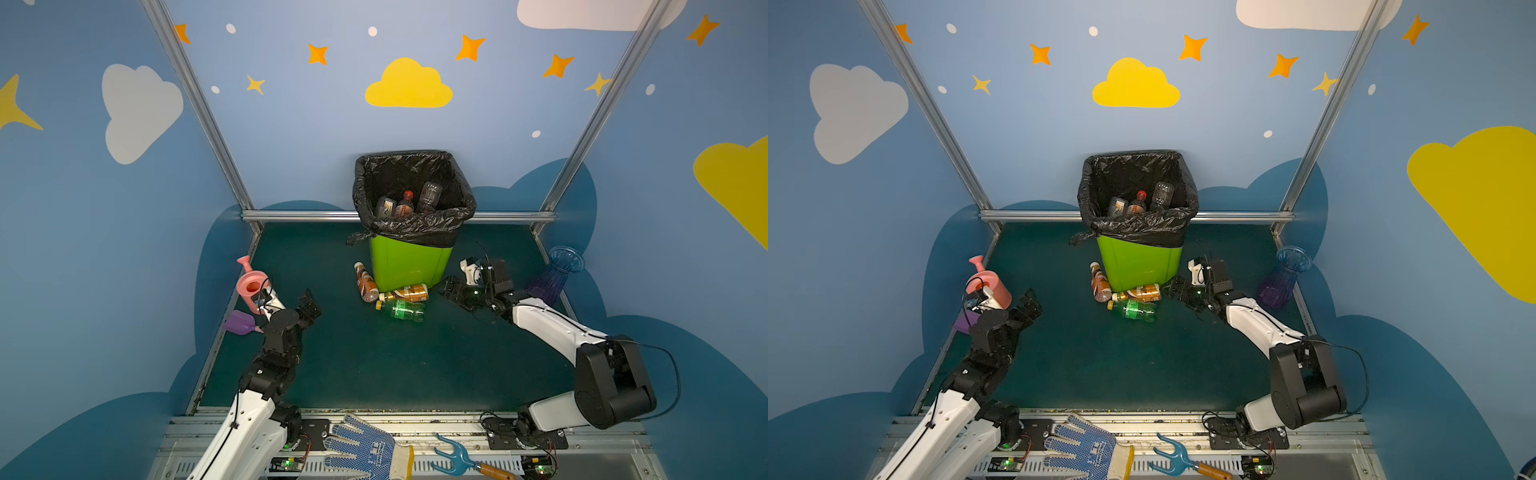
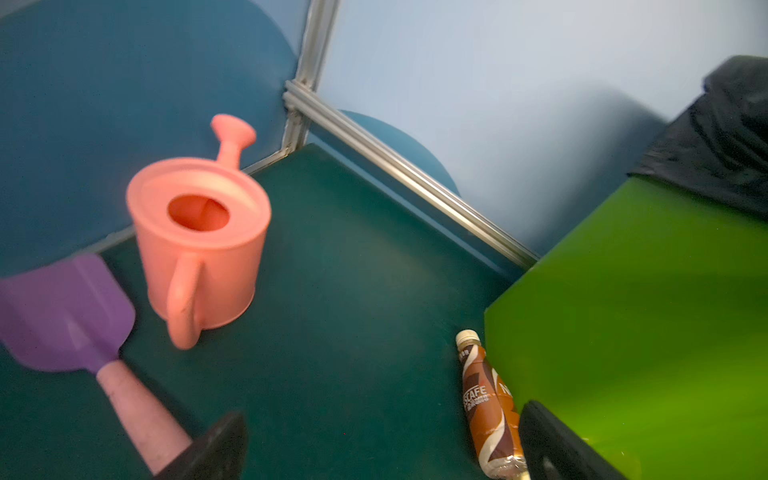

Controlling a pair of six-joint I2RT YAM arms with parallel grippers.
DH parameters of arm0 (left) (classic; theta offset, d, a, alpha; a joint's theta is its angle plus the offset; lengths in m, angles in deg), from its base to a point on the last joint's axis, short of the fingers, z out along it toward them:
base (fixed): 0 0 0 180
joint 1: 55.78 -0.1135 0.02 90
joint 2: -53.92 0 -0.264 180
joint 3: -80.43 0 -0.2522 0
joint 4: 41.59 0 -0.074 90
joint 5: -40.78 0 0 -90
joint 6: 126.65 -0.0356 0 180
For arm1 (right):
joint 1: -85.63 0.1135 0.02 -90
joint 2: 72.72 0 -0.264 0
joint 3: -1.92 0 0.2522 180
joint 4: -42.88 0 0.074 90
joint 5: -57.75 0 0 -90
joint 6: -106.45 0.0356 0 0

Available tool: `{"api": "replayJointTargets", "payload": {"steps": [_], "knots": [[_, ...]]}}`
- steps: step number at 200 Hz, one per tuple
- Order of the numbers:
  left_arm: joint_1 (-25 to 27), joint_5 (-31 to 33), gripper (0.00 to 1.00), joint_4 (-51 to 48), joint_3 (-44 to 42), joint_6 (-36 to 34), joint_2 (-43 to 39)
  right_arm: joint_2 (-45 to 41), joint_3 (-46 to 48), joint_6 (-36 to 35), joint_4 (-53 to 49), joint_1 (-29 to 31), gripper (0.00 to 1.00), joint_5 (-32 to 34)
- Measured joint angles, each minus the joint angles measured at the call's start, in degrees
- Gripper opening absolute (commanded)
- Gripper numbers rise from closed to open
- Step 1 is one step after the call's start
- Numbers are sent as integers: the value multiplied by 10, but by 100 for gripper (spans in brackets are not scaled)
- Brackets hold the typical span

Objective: Throw the plastic bottles in the bin
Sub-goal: 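Reach the right gripper to the green yellow-cap bottle and grasp it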

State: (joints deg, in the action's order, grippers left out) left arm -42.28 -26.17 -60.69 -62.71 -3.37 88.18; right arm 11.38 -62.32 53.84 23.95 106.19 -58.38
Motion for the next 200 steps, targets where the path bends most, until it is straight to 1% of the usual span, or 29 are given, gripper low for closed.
{"api": "replayJointTargets", "payload": {"steps": [28,46,62,90,121,178,200], "knots": [[-25,-7,100,-15,-27,47,0,19,-8,-2,0,26,91,3],[-37,-21,100,-17,-28,65,20,38,-19,-4,0,53,90,8],[-46,-36,100,-17,-27,75,47,56,-34,-12,-2,79,86,14],[-54,-63,100,-19,-18,84,100,82,-72,-35,-24,116,85,31],[-58,-86,100,-15,-8,90,133,106,-124,-72,-57,148,86,61],[-63,-110,100,-9,-8,90,151,170,-180,-117,-99,177,86,89],[-66,-112,100,-9,-8,89,151,186,-192,-129,-116,184,84,92]]}}
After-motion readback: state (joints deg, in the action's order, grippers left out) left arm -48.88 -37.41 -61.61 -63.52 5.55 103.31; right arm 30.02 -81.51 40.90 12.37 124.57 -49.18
